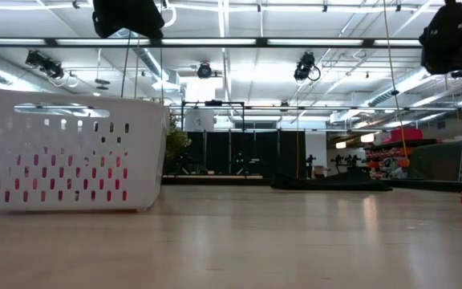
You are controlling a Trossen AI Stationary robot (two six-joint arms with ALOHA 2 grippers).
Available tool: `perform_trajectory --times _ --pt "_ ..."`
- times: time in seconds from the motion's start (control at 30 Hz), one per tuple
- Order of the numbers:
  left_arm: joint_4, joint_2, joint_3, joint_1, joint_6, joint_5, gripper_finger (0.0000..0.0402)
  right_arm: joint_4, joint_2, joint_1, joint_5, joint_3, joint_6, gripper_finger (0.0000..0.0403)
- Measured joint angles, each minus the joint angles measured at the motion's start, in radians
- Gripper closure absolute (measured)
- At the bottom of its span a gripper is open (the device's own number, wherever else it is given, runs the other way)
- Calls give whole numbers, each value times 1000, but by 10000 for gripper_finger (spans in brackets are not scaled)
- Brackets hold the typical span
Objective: Pick and placing Produce into tupperware
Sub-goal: Put the strawberry into the white bin
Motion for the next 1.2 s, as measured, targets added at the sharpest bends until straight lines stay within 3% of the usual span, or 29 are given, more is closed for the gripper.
perform_trajectory --times 0.83,1.2 --pt "1 0 0 0 0 0 294 64 0 -4 24 -14 -1 199" --pt "1 0 0 0 1 0 294 76 0 57 75 -14 48 211"
